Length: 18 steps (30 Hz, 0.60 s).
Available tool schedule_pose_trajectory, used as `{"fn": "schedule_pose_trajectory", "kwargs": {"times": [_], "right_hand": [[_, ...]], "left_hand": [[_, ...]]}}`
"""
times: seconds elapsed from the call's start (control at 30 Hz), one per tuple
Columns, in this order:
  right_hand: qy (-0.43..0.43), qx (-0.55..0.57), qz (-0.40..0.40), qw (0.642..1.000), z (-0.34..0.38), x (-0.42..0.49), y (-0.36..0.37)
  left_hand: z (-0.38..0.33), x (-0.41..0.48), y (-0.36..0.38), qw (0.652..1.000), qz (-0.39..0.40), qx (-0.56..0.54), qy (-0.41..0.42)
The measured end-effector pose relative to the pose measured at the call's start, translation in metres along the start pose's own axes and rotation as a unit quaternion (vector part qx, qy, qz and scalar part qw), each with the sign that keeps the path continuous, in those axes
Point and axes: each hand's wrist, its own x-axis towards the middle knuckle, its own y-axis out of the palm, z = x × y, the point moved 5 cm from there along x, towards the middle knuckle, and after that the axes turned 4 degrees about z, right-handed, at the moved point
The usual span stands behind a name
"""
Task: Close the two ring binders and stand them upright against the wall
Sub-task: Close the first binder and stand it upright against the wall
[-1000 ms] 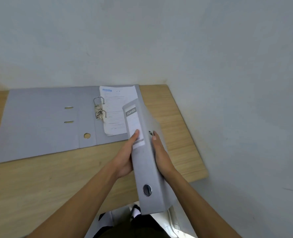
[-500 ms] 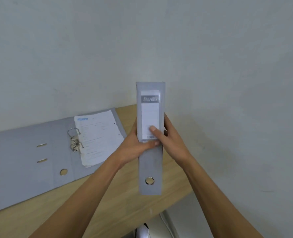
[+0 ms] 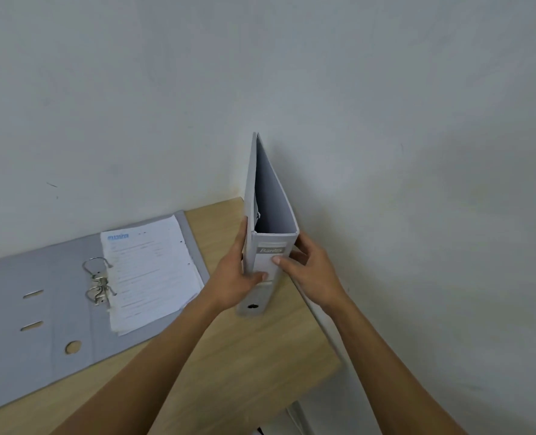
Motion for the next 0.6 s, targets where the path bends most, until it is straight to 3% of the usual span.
{"fn": "schedule_pose_trajectory", "kwargs": {"times": [0.13, 0.3, 0.6], "right_hand": [[0.016, -0.009, 0.007, 1.000, -0.012, 0.012, -0.006], [0.076, -0.028, -0.051, 0.995, -0.029, 0.020, -0.008], [0.155, 0.082, -0.083, 0.981, -0.055, 0.045, -0.003]], "left_hand": [[0.011, 0.016, 0.009, 0.999, -0.011, 0.029, -0.033], [0.022, 0.036, 0.013, 0.996, -0.012, 0.060, -0.057], [0.020, 0.080, 0.012, 0.995, -0.017, 0.067, -0.067]]}}
